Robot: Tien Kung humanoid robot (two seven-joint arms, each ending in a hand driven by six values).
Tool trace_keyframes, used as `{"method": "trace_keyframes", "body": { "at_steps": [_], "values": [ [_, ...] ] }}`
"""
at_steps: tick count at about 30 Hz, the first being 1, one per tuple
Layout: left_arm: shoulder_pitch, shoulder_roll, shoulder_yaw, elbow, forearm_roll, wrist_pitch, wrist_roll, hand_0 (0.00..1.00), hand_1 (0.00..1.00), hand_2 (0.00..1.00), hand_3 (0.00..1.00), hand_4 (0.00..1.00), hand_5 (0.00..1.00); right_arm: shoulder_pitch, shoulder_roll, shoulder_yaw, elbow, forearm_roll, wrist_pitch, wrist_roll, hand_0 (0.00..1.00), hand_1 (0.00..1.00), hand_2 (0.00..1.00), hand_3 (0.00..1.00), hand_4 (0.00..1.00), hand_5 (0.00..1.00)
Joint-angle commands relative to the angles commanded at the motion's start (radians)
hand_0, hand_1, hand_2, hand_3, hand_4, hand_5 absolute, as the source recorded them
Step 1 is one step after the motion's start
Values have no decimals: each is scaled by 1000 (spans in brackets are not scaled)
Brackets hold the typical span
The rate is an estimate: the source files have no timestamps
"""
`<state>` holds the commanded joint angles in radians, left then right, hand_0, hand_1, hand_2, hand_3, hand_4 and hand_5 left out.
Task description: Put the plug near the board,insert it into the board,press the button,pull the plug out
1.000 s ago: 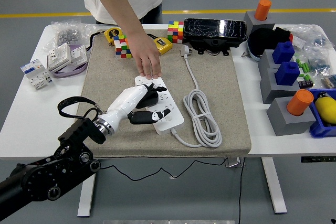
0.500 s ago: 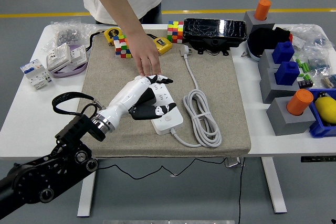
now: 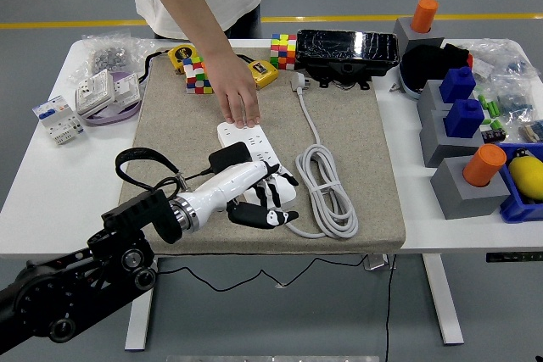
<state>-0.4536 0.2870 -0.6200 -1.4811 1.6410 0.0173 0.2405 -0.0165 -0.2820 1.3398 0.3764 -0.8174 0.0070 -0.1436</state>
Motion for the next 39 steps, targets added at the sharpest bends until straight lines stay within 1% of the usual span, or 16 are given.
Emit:
{"method": "trace_keyframes", "body": {
  "at_steps": [1,6,7,12,13,17,18,19,26,28,37,39],
  "values": [
    [-1,-2,1,2,-1,-9,15,104,45,120,845,769,214,0,0,0,1,0,0,0,529,628,598,537,877,405],
    [-5,-5,4,14,6,-27,54,104,45,120,845,769,214,-1,-1,0,0,0,0,0,529,628,598,537,877,405],
    [-6,-5,5,17,12,-28,57,97,47,121,833,758,202,-1,-1,0,-1,1,0,0,528,628,599,536,877,405],
    [-3,-5,2,35,31,-34,68,97,47,121,833,758,202,-1,0,-1,-2,1,0,0,528,628,599,536,877,405],
    [-2,-5,2,37,33,-37,73,94,47,120,814,755,197,-1,0,-1,-1,1,0,0,529,628,599,537,878,405],
    [-1,-5,1,50,41,-43,90,94,47,120,814,755,197,-1,-1,-1,-1,0,0,0,529,628,599,537,878,405],
    [-1,-5,0,53,43,-40,88,94,47,120,814,755,197,-1,-1,-1,-1,1,-1,0,529,628,599,537,878,405],
    [0,-5,0,55,43,-38,86,93,47,121,783,756,201,-1,-1,-1,-1,1,-1,0,528,628,598,537,878,405],
    [0,-5,1,75,52,-43,94,93,47,120,773,758,205,-1,0,1,-1,1,-1,0,528,629,597,536,877,406],
    [0,-4,3,77,52,-53,105,93,47,120,773,758,205,-1,-1,2,0,0,-1,0,528,629,597,536,877,406],
    [0,-6,10,83,63,-74,133,92,47,121,750,758,209,-2,0,1,0,0,-1,0,526,628,597,536,877,406],
    [4,-4,6,78,47,-60,105,92,47,121,750,758,209,-2,0,2,1,0,-1,0,526,628,597,536,877,406]
  ]
}}
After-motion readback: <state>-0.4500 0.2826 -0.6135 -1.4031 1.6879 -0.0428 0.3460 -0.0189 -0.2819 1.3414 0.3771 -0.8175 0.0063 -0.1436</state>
